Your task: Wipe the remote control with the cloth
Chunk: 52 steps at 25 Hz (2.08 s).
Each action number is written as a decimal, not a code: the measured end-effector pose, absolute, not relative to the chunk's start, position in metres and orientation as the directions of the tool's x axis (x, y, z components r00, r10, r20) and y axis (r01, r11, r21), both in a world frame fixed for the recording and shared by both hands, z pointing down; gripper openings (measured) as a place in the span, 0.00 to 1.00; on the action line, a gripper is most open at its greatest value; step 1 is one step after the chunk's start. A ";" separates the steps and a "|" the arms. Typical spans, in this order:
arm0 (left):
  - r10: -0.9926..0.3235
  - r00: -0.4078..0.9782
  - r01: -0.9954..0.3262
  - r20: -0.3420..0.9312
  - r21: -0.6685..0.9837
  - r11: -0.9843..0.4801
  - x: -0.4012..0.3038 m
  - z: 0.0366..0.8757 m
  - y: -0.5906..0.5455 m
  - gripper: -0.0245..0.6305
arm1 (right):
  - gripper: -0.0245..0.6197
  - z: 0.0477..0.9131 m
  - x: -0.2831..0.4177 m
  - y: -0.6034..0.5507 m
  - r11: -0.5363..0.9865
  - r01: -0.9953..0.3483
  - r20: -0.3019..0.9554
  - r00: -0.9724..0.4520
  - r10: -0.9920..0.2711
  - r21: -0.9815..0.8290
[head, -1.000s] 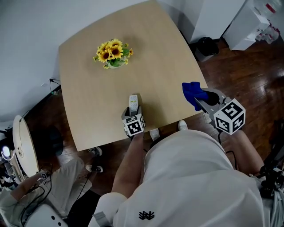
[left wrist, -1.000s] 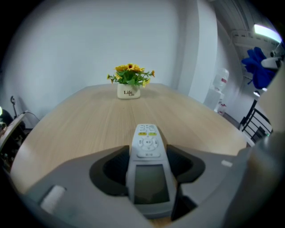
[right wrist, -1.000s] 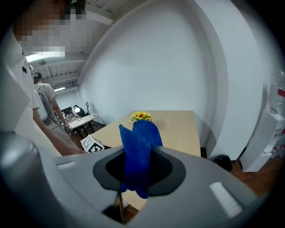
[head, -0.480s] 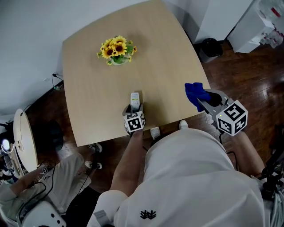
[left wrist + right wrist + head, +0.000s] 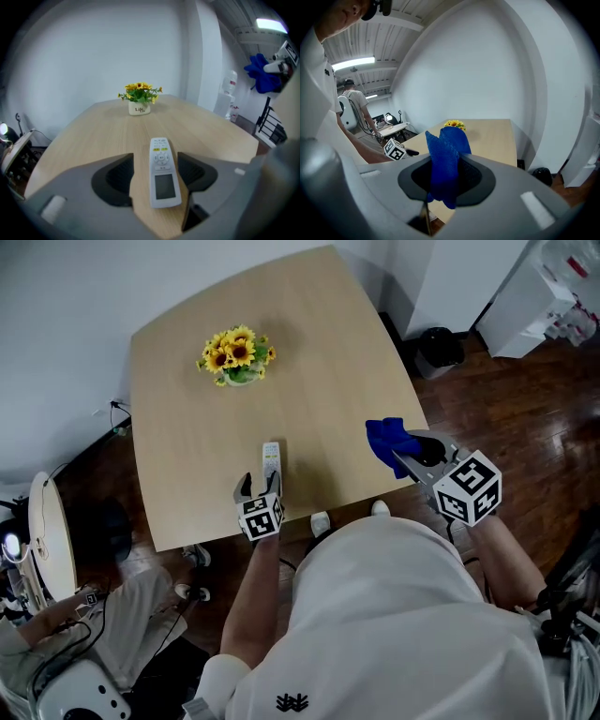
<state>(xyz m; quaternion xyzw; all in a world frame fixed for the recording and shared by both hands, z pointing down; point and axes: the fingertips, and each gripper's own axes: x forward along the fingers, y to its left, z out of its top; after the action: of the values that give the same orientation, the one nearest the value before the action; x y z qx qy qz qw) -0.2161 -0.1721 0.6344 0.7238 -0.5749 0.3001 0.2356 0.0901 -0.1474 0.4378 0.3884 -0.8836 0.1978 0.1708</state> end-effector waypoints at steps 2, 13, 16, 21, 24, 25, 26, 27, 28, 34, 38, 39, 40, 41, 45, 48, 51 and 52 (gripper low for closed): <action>-0.706 0.154 -0.972 0.691 -0.022 -0.233 -0.219 0.619 -0.165 0.51 | 0.17 0.437 0.093 -0.146 0.634 -0.742 0.448 -0.654 -0.610 -0.219; -0.740 0.189 -0.960 0.645 -0.038 -0.278 -0.182 0.547 -0.081 0.51 | 0.17 0.459 0.109 -0.126 0.699 -0.668 0.414 -0.729 -0.546 -0.255; -0.741 0.247 -0.947 0.624 -0.007 -0.321 -0.153 0.532 -0.063 0.51 | 0.17 0.474 0.118 -0.121 0.682 -0.681 0.425 -0.719 -0.551 -0.267; -0.745 0.386 -0.887 0.544 -0.004 -0.463 -0.115 0.502 -0.056 0.51 | 0.17 0.474 0.113 -0.098 0.664 -0.710 0.431 -0.689 -0.583 -0.235; -0.746 0.470 -0.845 0.472 -0.003 -0.535 -0.110 0.473 -0.041 0.51 | 0.17 0.461 0.096 -0.069 0.657 -0.728 0.427 -0.667 -0.611 -0.196; -0.742 0.497 -0.831 0.451 -0.001 -0.557 -0.110 0.467 -0.035 0.51 | 0.17 0.458 0.092 -0.063 0.655 -0.733 0.428 -0.660 -0.617 -0.185; -0.737 0.517 -0.819 0.435 0.001 -0.574 -0.109 0.461 -0.030 0.51 | 0.17 0.456 0.090 -0.059 0.653 -0.736 0.431 -0.654 -0.621 -0.176; -0.732 0.532 -0.809 0.425 0.001 -0.588 -0.108 0.456 -0.027 0.51 | 0.17 0.455 0.089 -0.057 0.652 -0.740 0.434 -0.649 -0.625 -0.169; -0.728 0.544 -0.801 0.417 -0.002 -0.599 -0.107 0.451 -0.022 0.51 | 0.17 0.453 0.087 -0.055 0.650 -0.742 0.434 -0.645 -0.629 -0.162; -0.705 0.628 -0.750 0.329 0.014 -0.662 -0.164 0.425 0.068 0.51 | 0.17 0.432 0.021 0.039 0.602 -0.792 0.408 -0.583 -0.702 -0.097; -0.656 0.683 -0.709 0.320 0.077 -0.701 -0.178 0.422 0.117 0.51 | 0.17 0.431 -0.009 0.109 0.563 -0.819 0.434 -0.550 -0.714 -0.111; -0.641 0.699 -0.694 0.316 0.087 -0.714 -0.178 0.421 0.129 0.51 | 0.17 0.433 -0.012 0.125 0.559 -0.822 0.448 -0.542 -0.711 -0.108; -0.627 0.714 -0.680 0.312 0.094 -0.727 -0.177 0.420 0.139 0.51 | 0.17 0.434 -0.013 0.139 0.553 -0.827 0.462 -0.532 -0.710 -0.102; -0.615 0.726 -0.667 0.309 0.098 -0.739 -0.176 0.420 0.148 0.51 | 0.17 0.435 -0.012 0.151 0.546 -0.832 0.472 -0.521 -0.711 -0.098; -0.596 0.743 -0.647 0.305 0.096 -0.757 -0.168 0.417 0.176 0.50 | 0.17 0.429 -0.001 0.183 0.531 -0.843 0.474 -0.503 -0.723 -0.083; -0.601 0.740 -0.650 0.302 0.094 -0.754 -0.156 0.413 0.192 0.49 | 0.17 0.423 0.011 0.200 0.534 -0.841 0.462 -0.507 -0.728 -0.082; -0.609 0.738 -0.655 0.292 0.090 -0.750 -0.135 0.404 0.202 0.49 | 0.17 0.410 0.026 0.210 0.542 -0.836 0.443 -0.520 -0.730 -0.089; -0.611 0.738 -0.655 0.288 0.088 -0.750 -0.127 0.400 0.205 0.49 | 0.17 0.405 0.030 0.214 0.545 -0.833 0.435 -0.526 -0.731 -0.091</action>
<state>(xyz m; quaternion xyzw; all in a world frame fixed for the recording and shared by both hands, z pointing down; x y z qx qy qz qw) -0.1270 0.2049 0.3997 0.9276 -0.3411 0.1212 0.0920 0.0302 0.2136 0.4048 0.4540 -0.8613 0.1456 0.1755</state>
